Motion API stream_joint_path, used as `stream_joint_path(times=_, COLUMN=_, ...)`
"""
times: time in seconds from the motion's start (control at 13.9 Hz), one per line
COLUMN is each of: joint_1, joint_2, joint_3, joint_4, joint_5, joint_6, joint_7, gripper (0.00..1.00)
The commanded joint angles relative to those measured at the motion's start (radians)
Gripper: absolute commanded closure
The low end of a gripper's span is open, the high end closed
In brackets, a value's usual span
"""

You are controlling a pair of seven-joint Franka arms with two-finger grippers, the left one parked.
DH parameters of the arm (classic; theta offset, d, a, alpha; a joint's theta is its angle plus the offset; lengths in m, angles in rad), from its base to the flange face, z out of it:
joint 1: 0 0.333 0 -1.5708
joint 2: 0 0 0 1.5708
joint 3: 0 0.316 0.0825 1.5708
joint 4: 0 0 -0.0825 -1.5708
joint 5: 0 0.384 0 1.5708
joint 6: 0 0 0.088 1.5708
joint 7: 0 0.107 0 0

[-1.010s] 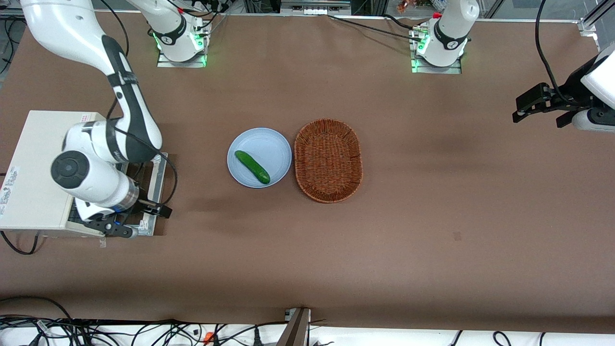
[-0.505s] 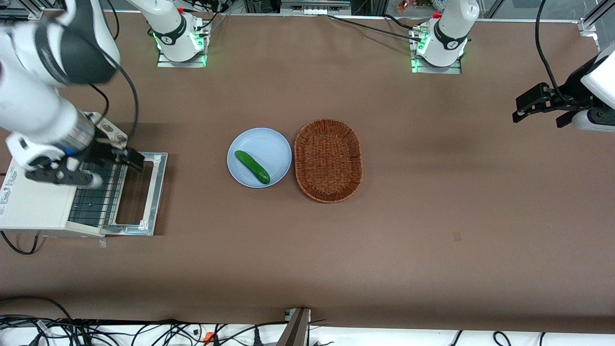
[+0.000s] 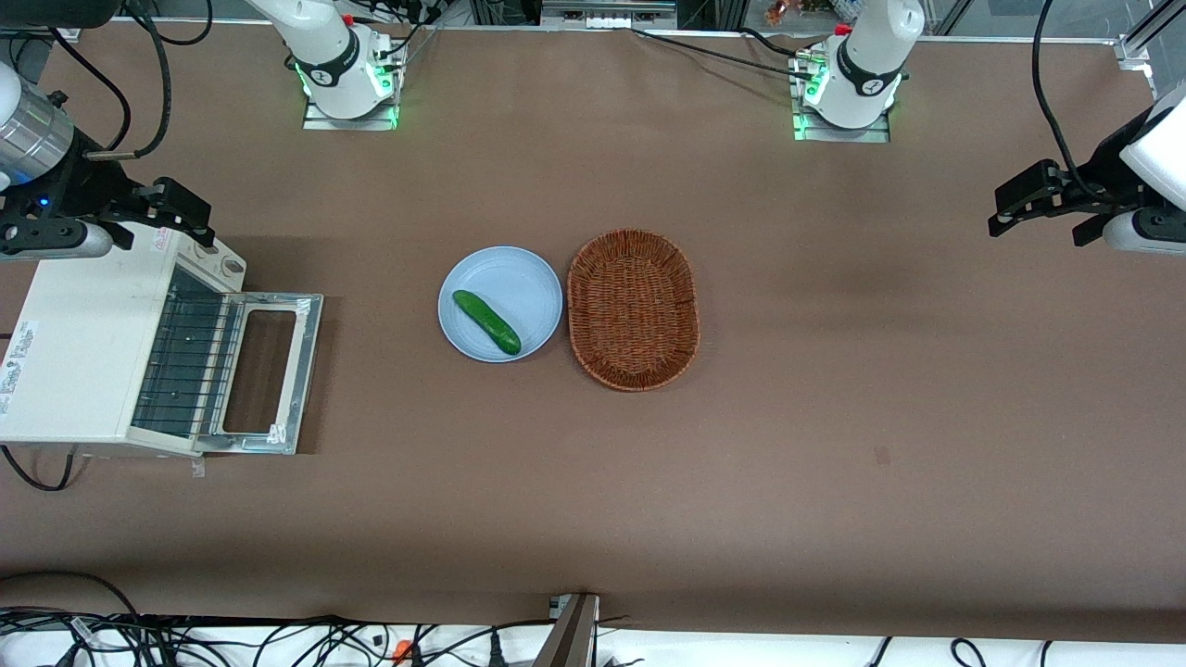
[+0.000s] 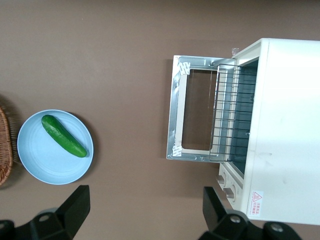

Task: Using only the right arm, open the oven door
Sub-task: 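Release the handle and raise the right gripper away from the oven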

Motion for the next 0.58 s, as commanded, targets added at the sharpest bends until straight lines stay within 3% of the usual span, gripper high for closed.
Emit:
stream_joint_path(times=0.0, joint_1=-0.022, joint_2=-0.014, joint_3=0.018, joint_4=-0.016, joint_5=0.013, joint_6=0.002, joint_7=-0.024, gripper=0.00)
stream_joint_path(times=0.51, joint_1=-0.022, joint_2=-0.017, joint_3=0.023, joint_4=-0.013, joint_5=0.009, joint_6=-0.004, joint_7=-0.024, gripper=0.00)
